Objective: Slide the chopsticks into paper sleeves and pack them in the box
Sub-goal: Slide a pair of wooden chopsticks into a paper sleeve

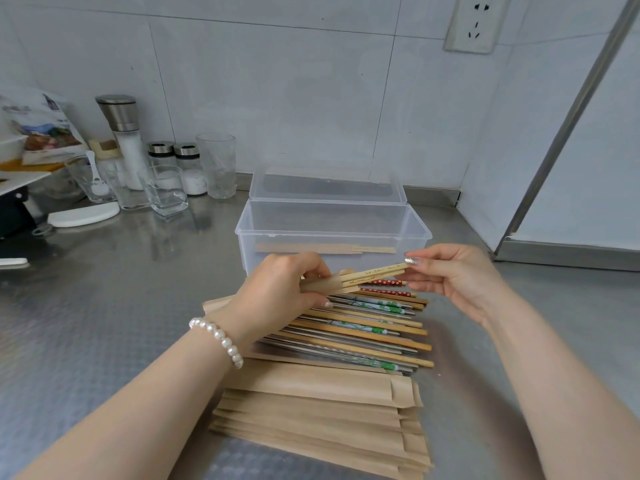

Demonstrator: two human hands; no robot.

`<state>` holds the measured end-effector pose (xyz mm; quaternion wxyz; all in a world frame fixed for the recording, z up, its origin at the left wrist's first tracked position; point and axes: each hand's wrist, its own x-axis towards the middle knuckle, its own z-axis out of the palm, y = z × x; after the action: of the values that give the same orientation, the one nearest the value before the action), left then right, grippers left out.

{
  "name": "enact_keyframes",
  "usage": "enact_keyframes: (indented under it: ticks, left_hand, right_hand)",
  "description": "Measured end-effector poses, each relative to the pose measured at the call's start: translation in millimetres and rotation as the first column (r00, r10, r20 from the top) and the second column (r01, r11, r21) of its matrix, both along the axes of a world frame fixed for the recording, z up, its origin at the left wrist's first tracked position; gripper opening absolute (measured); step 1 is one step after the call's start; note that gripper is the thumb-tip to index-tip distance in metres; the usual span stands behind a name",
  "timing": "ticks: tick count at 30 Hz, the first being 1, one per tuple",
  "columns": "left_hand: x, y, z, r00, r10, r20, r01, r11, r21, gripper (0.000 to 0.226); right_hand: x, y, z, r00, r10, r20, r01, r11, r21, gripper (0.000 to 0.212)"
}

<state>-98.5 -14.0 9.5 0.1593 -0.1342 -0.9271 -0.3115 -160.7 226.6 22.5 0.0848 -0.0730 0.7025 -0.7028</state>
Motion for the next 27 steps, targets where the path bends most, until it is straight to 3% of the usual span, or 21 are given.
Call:
enact_keyframes:
  ticks: [9,13,16,19,23,27]
  left_hand:
    - [1.0,1.3,1.3,1.0,0.007,-0.009,-0.007,0.999,0.035,0.039]
    - [-2.9,-11.5,9.8,0.991,0.137,0.005,-0.137,0.988,0.072,0.035]
    - [-4.8,-26.4,17.9,0.975,0.219,0.025,-0.219,0.953,0.21,0.023]
    - [-5.0,-36.0,27.0,0.97,0.237,0.059,-0.238,0.86,0.451,0.024]
    - [-5.7,-31.0,28.9,0.981,0.078,0.176,-0.187,0.608,0.772,0.033]
    - [-7.5,-20.6,21.7,0.978,0.058,0.2,-0.199,0.539,0.818,0.027]
  right_hand:
    - [3.0,-7.7,2.0,0.996,-0.086,0.016,0.087,0.985,-0.147,0.013]
    - [2.1,1.1,8.3,0.982,-0.189,0.031,0.191,0.955,-0.229,0.011]
    - [1.3,13.1,13.3,0.968,-0.248,0.044,0.25,0.921,-0.299,0.011]
    - [1.4,21.4,17.8,0.957,-0.283,0.057,0.285,0.892,-0.35,0.012]
    - [2.5,19.1,19.1,0.957,-0.284,0.057,0.285,0.887,-0.363,0.012]
    - [4.1,12.5,16.9,0.969,-0.237,0.07,0.247,0.921,-0.302,0.007]
